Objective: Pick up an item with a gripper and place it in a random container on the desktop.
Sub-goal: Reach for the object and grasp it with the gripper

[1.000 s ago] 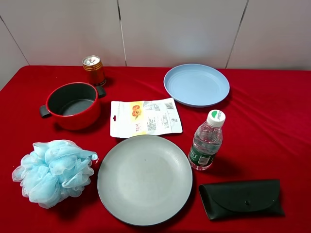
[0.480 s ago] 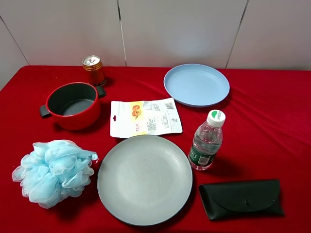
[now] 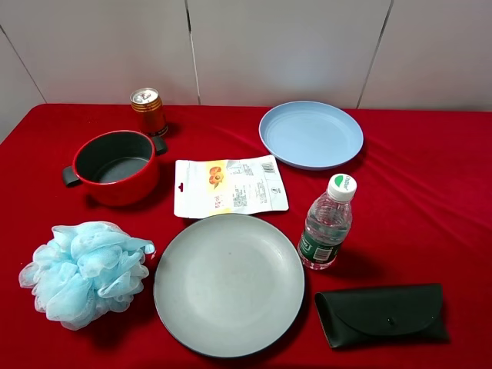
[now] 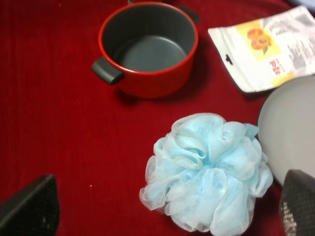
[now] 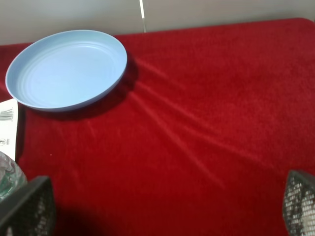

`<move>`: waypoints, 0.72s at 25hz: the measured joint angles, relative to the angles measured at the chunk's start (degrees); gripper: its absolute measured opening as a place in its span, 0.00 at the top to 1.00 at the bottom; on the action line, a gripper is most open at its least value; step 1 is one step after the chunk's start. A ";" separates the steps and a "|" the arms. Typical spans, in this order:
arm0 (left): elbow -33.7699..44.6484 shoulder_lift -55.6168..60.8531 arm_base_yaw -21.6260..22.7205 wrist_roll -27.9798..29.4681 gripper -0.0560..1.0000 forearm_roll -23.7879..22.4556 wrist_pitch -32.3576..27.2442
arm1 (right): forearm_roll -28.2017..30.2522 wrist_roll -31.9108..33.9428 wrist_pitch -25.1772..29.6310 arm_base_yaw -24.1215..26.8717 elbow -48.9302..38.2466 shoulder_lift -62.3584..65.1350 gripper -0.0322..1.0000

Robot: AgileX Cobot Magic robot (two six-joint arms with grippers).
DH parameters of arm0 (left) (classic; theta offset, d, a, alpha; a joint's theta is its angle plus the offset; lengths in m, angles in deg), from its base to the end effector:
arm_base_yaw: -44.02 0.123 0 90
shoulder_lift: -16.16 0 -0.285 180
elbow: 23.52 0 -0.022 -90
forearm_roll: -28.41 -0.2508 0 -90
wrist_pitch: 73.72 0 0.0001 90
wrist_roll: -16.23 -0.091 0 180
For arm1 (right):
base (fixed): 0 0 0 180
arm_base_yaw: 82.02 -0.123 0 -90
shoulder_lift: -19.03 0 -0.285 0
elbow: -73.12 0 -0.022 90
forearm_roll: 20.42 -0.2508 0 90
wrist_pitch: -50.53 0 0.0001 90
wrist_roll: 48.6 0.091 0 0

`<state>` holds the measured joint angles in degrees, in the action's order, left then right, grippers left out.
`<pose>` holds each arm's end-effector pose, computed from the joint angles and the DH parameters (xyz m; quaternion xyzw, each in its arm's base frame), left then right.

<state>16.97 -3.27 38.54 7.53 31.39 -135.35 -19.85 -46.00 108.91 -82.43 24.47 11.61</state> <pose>0.0142 -0.0055 0.3149 0.1081 0.8657 -0.0123 0.4886 -0.0040 -0.0008 0.2803 0.0162 0.8406 0.0092 0.5413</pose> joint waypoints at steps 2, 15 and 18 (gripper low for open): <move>-1.67 -4.02 0.00 -1.66 0.12 0.35 -0.33 | 0.00 0.00 0.00 0.00 0.00 0.00 0.30; -8.20 -25.98 -1.52 -9.49 0.12 4.02 -5.31 | 0.00 0.00 0.00 0.00 0.00 0.00 0.30; -8.20 -28.87 -4.90 -9.70 0.12 2.93 -5.26 | 0.00 0.00 0.00 0.00 0.00 0.00 0.30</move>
<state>8.76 -32.15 33.64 -2.17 34.31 -140.61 -19.85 -46.00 108.91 -82.43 24.47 11.61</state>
